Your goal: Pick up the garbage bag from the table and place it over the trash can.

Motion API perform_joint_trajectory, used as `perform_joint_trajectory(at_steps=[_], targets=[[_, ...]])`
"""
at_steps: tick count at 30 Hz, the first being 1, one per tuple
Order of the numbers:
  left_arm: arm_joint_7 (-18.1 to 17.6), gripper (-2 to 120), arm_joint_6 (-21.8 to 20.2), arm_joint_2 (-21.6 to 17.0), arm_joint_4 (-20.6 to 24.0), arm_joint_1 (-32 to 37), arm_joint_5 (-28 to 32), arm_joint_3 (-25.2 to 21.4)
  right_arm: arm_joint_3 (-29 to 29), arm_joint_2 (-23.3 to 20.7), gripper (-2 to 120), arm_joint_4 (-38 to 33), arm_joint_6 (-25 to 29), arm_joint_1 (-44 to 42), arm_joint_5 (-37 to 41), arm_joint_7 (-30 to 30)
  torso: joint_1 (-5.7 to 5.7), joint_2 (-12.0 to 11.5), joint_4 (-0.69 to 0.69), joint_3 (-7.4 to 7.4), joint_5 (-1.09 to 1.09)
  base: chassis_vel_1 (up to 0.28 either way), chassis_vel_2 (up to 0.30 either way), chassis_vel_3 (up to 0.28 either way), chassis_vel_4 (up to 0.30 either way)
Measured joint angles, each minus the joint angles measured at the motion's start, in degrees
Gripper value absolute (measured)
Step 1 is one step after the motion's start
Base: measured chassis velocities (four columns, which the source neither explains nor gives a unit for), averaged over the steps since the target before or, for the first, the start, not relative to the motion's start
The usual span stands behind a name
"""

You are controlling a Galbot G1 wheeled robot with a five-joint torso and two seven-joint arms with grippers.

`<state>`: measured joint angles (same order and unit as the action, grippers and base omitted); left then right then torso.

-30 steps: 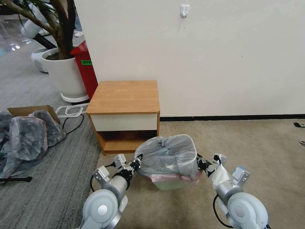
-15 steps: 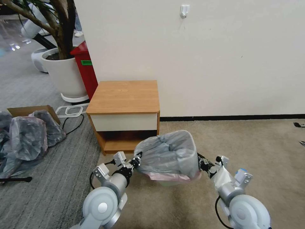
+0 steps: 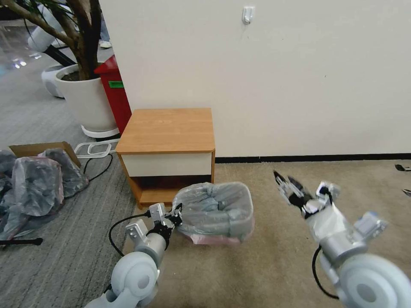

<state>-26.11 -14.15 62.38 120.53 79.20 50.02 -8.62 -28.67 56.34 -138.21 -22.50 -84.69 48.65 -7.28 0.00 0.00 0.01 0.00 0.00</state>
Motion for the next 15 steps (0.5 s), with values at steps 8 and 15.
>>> perform_joint_trajectory(at_steps=[8,15], targets=[[3.48,6,0.76,-1.16,1.03,1.21,-9.47,1.33,18.95,-10.23,44,3.86,-5.3,17.04,-17.59,10.4,0.0,0.0,0.02,0.0,0.0,0.0,0.0,0.0,0.0],[5.06,6,1.7,-1.33,1.91,2.42,-14.29,2.22,34.93,-10.81,18,7.65,-9.16,29.05,-23.16,14.26,0.01,0.0,0.0,0.0,-0.01,0.0,0.0,0.0,0.0]])
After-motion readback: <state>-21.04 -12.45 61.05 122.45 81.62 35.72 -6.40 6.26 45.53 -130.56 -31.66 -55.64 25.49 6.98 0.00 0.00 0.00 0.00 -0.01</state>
